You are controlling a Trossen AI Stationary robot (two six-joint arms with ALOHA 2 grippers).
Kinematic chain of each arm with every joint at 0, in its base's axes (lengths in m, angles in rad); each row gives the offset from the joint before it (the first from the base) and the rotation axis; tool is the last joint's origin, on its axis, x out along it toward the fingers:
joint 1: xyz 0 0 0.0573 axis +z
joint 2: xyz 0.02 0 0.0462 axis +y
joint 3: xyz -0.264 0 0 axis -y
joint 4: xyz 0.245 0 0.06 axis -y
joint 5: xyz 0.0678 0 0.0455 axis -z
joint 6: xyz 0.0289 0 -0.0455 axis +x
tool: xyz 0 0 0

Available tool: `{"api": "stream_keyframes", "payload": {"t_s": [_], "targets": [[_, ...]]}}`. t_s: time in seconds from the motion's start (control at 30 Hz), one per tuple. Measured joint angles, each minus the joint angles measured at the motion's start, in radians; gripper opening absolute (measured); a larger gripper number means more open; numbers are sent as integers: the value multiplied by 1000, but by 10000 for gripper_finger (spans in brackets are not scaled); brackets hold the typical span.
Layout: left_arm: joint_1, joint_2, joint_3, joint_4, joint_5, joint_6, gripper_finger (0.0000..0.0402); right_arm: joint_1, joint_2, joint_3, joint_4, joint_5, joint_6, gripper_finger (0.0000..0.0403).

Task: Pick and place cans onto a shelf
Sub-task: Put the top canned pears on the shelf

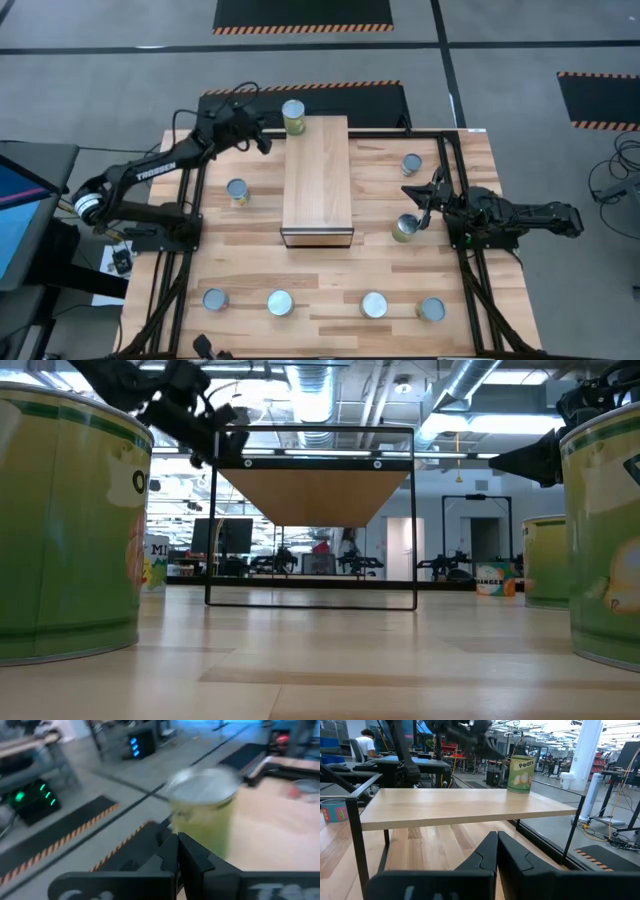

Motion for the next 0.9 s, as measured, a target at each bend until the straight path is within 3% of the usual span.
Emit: {"api": "stream_keyframes", "payload": {"t_s": [0.4, 0.9], "targets": [[13, 234, -7, 200, -8, -66, 0, 0, 0, 0, 0, 0, 0, 33], [-2, 273, -7, 270, 41, -116, 0, 0, 0, 0, 0, 0, 0, 33]]}}
